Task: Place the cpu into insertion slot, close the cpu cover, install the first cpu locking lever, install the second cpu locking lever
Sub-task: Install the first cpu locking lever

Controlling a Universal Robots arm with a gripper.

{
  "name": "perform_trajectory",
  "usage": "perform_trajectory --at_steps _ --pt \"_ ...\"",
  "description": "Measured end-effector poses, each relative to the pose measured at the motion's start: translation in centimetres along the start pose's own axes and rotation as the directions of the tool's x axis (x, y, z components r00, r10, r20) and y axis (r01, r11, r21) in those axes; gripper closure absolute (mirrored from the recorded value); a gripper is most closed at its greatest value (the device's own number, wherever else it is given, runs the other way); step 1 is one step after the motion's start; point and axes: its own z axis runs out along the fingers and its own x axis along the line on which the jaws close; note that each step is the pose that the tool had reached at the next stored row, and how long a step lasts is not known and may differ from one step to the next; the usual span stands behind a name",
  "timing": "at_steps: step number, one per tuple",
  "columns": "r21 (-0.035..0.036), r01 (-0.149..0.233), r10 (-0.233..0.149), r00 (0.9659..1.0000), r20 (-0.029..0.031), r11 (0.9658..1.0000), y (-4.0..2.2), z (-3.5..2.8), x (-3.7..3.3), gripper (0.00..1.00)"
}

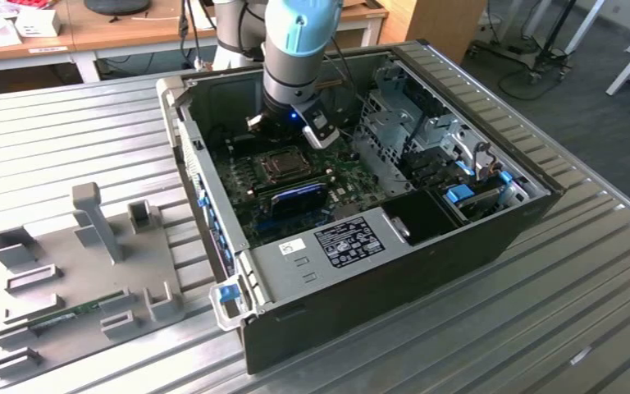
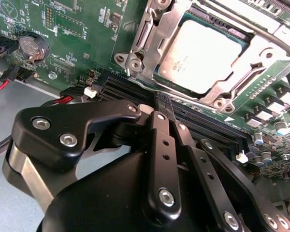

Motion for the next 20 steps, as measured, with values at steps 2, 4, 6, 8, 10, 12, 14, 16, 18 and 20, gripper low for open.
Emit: perform_trajectory --at_steps 2,4,6,8,10,12,14,16,18,20 --pt "-0.0002 0.0 0.0 1.0 0.0001 1.0 -0.02 0.08 0.0 0.9" --pt "-0.0002 0.0 0.0 1.0 0.0 1.0 -0.06 0.16 0.01 0.9" --pt "-0.0001 0.0 0.0 1.0 0.0 1.0 -0.08 0.22 0.01 0.9" --pt "-0.0001 0.0 0.0 1.0 0.0 1.0 -0.09 0.25 0.01 0.9" --pt "-0.0001 0.0 0.0 1.0 0.0001 1.0 -0.09 0.26 0.01 0.9" --pt "-0.0001 0.0 0.0 1.0 0.0 1.0 -0.1 0.26 0.01 0.9" --pt "-0.0001 0.0 0.0 1.0 0.0 1.0 -0.1 0.27 0.01 0.9" --pt "-0.0002 0.0 0.0 1.0 0.0001 1.0 -0.1 0.27 0.01 0.9" --pt "-0.0001 0.0 0.0 1.0 0.0 1.0 -0.1 0.28 0.02 0.9" --pt "-0.0001 0.0 0.0 1.0 0.0 1.0 -0.12 0.31 0.02 0.9"
